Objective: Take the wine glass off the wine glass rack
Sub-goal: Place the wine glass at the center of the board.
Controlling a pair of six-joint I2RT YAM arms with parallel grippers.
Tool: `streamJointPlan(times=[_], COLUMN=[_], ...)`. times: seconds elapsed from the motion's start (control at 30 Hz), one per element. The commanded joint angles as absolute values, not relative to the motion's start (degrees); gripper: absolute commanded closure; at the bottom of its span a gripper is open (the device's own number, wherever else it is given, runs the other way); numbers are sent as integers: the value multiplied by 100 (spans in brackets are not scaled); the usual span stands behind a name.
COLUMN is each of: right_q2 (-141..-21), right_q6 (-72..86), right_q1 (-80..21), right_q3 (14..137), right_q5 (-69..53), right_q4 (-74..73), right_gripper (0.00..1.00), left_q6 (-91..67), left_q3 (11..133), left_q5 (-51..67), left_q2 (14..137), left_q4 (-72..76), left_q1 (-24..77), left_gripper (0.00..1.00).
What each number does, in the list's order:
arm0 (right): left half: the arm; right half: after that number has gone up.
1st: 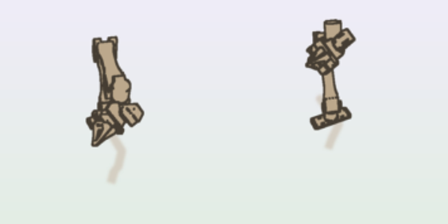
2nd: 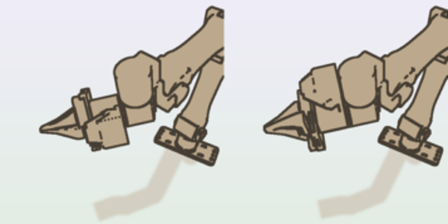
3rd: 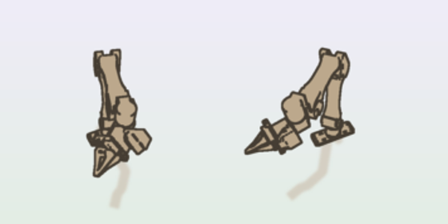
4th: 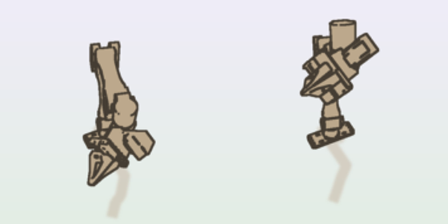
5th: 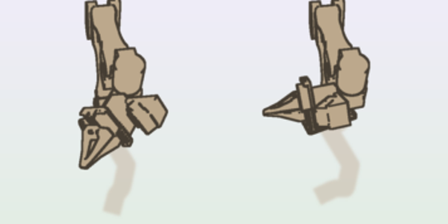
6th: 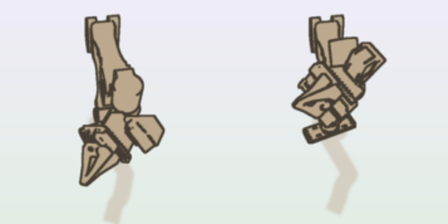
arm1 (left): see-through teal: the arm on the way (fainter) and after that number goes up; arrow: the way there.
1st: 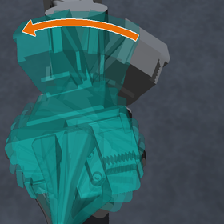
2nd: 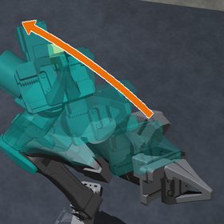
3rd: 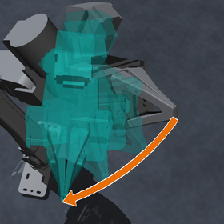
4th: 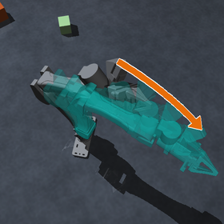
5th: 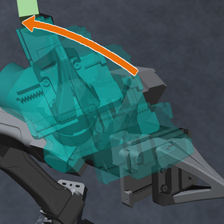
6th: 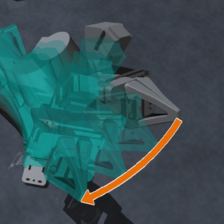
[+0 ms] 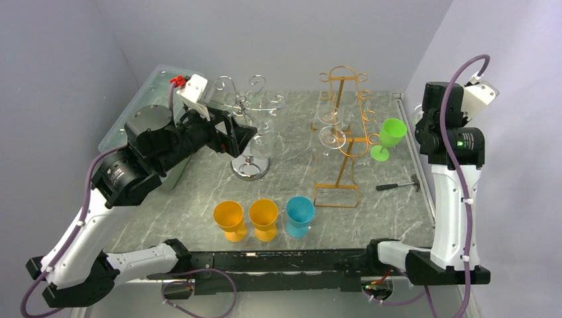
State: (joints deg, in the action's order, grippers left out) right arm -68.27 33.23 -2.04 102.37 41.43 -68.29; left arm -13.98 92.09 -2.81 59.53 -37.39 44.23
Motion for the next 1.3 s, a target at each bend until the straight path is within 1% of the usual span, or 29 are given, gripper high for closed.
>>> streamJointPlan(times=[0.0,0.23,0.37,0.57,0.73,0.9,1.27], right_q2=[-6804,-6852,-6882,-6779,-6968,-7215,-7856], right_q6=[3565,3614,3585,3510,3429,3376,3314], right_q1=[204,709,780,858,870,870,883], right_q3=[10252,9861,9685,9163,8705,8480,8371], right_q5=[3330,2630,2490,2242,1772,1630,1373], right_q4=[-7125,-7346,-7561,-7473,-7253,-7145,-6886], right_gripper=[100,100,100,100,100,100,100], left_q6=[-1282,-1321,-1310,-1294,-1318,-1297,-1225], left_q3=[9238,9213,9179,9160,9149,9149,9123], left_q5=[-162,-119,-142,-178,-173,-193,-296], left_q2=[5957,5968,5961,5924,5933,5941,5906], left_q4=[-3636,-3605,-3612,-3621,-3612,-3612,-3647], left_q1=[4433,4433,4438,4434,4438,4432,4423], left_gripper=[1,0,1,1,0,1,1])
